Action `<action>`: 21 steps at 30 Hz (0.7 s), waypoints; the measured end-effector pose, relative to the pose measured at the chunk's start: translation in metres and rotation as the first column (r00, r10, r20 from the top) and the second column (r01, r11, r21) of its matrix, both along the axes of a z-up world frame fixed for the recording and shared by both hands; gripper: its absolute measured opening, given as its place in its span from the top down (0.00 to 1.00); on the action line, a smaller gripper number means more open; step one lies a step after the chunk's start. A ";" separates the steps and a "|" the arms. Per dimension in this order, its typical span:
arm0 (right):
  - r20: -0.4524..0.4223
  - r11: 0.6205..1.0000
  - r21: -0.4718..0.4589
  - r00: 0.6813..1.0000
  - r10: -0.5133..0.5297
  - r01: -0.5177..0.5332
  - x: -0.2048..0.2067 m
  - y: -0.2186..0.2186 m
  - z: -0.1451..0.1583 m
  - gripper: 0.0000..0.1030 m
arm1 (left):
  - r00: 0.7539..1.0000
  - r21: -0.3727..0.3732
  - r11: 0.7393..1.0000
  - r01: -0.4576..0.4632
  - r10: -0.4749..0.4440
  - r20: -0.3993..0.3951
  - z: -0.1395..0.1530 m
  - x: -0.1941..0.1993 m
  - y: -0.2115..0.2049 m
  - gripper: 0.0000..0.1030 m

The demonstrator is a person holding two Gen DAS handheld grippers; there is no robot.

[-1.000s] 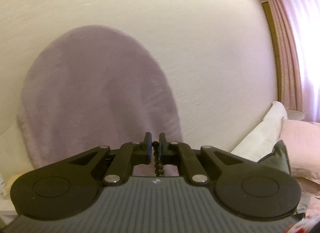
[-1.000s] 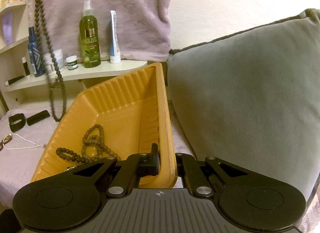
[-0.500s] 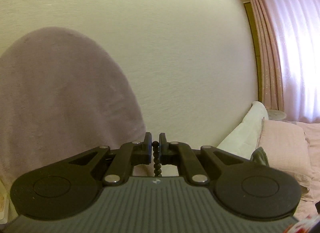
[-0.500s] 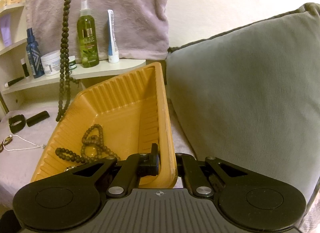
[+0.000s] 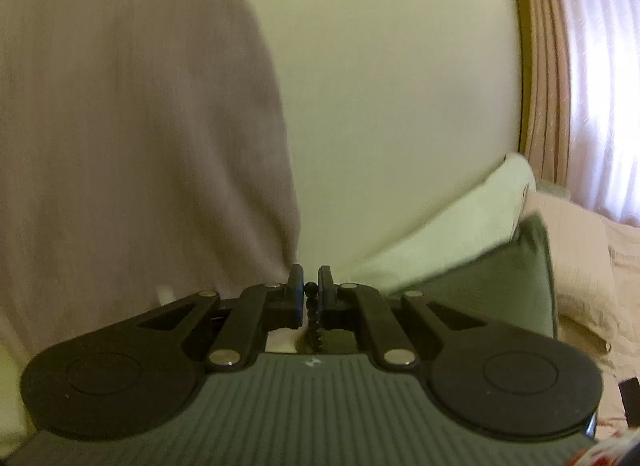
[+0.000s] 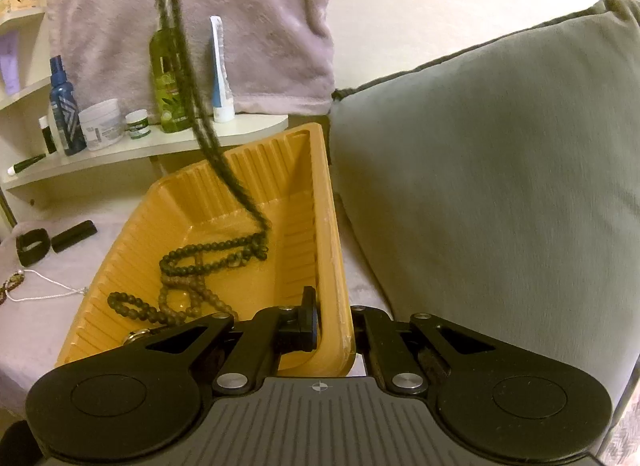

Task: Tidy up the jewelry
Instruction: 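Lower the dark bead necklace into the tray and open the left tool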

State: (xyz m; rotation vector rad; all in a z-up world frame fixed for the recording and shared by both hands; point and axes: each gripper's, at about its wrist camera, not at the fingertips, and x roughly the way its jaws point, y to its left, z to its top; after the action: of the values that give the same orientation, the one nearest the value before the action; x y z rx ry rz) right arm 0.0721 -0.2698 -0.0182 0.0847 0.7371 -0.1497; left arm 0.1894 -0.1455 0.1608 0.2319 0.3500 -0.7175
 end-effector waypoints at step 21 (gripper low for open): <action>-0.017 1.000 0.009 1.000 -0.006 0.006 0.005 -0.005 -0.007 0.96 | 0.949 0.105 0.994 -0.012 0.045 -0.312 -0.145 0.026 -0.005 0.89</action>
State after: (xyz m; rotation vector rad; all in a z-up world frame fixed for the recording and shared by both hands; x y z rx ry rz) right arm 0.0769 -0.2744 -0.0254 0.0939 0.7546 -0.1530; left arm 0.2157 -0.1505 0.0155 0.2084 0.6946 -0.7091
